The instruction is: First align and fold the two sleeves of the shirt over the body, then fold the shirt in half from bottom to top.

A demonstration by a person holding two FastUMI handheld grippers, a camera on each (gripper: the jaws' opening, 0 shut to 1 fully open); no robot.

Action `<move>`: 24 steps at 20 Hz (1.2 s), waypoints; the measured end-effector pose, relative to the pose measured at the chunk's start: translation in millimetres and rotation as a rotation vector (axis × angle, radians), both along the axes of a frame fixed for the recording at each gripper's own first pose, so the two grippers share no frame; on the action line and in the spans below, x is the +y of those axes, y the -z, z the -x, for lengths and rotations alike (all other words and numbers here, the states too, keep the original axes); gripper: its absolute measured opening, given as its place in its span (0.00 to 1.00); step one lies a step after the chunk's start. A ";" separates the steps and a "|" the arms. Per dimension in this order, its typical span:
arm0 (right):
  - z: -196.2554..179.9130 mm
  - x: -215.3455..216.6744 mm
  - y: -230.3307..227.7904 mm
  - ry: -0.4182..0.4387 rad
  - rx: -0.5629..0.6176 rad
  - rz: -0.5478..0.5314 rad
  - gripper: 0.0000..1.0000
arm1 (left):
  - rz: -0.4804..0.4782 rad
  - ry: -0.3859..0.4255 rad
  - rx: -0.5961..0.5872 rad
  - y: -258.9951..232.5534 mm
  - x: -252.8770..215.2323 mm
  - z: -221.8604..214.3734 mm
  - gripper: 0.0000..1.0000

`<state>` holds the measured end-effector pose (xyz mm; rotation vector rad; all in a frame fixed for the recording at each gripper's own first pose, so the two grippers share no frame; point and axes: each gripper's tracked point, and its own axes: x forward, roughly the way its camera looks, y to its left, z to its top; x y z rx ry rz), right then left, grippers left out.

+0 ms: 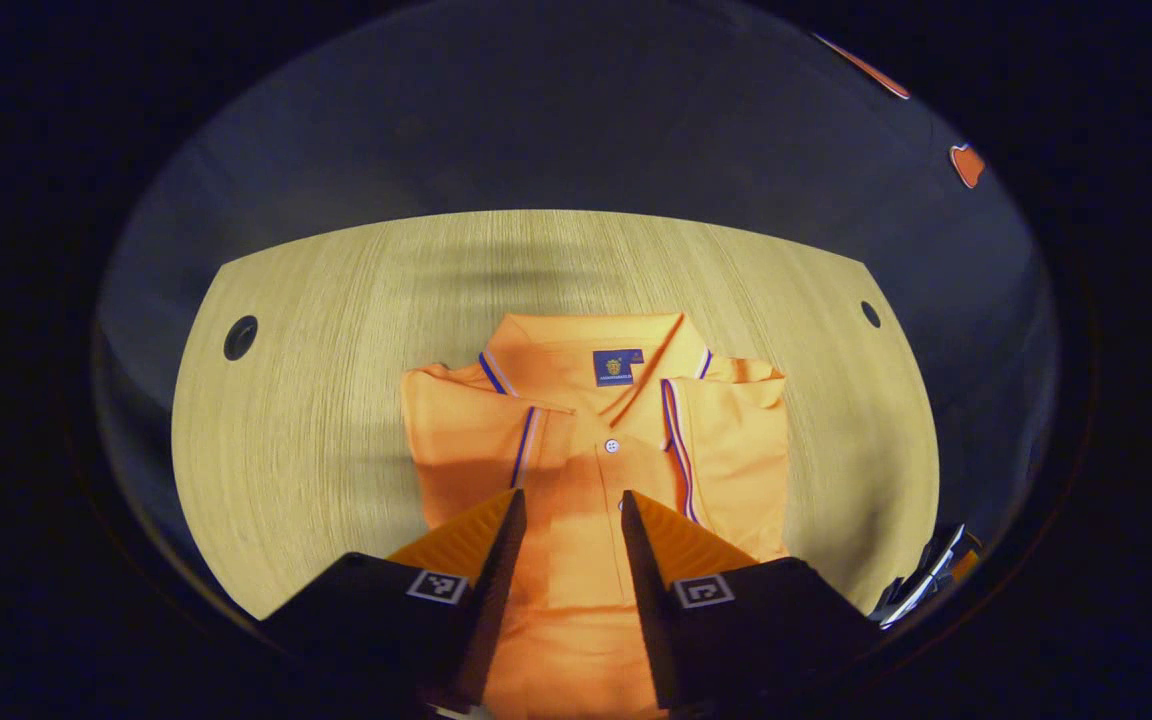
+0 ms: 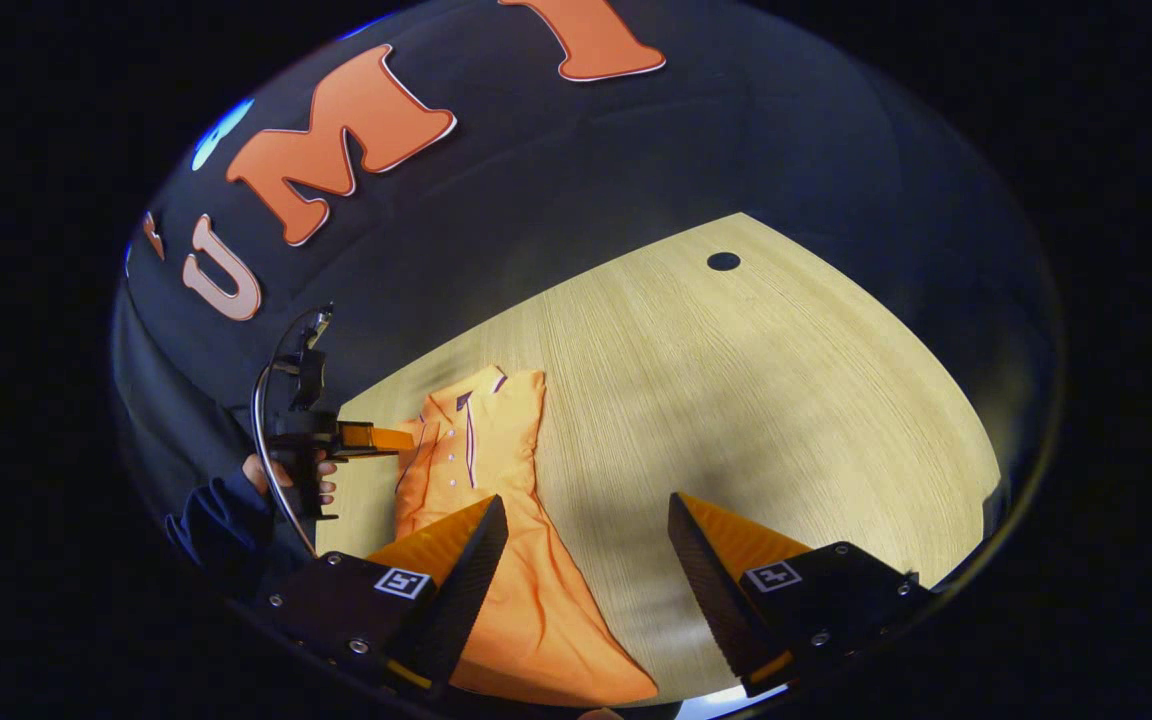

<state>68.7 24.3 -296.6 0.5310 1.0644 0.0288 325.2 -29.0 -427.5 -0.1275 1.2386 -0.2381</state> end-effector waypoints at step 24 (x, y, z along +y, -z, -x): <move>-28.9 94.3 -119.4 -0.123 -0.493 0.207 0.98 | -0.063 -0.186 -0.921 -265.2 82.5 136.6 0.90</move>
